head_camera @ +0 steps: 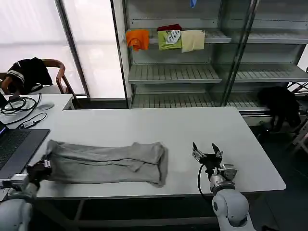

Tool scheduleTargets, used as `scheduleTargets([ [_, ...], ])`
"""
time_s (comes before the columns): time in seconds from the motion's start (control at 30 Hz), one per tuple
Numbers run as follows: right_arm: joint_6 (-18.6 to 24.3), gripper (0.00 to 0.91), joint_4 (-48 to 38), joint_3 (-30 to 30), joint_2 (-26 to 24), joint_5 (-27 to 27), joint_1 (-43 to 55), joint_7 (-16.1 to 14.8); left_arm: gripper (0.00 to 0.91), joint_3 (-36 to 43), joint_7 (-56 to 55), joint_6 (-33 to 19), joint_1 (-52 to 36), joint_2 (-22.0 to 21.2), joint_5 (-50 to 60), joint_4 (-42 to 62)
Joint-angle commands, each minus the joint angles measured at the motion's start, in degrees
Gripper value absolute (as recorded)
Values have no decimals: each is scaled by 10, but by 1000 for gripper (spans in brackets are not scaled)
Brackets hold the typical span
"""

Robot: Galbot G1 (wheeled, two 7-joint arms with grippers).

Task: Fold and organize the clothes.

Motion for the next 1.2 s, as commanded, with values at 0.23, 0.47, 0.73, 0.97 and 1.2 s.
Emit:
scheduleTargets([
  [0.23, 5, 907, -11, -1, -2, -2, -10, -13, 0, -33, 55, 15, -45, 108, 53, -76],
  [0.47, 8, 907, -7, 18, -13, -2, -20, -17, 0, 100, 57, 42, -26, -30, 49, -162],
  [0.73, 15, 907, -12, 25, -9, -4, -28, -20, 0, 239, 19, 74, -41, -102, 92, -177],
  [0.97, 14, 907, -13, 29, -10, -10, -28, -34, 0, 288, 2, 93, -52, -121, 109, -157],
  [1.2, 7, 907, -16, 27, -11, -17, -23, -45, 0, 299, 5, 83, -43, -128, 124, -126],
])
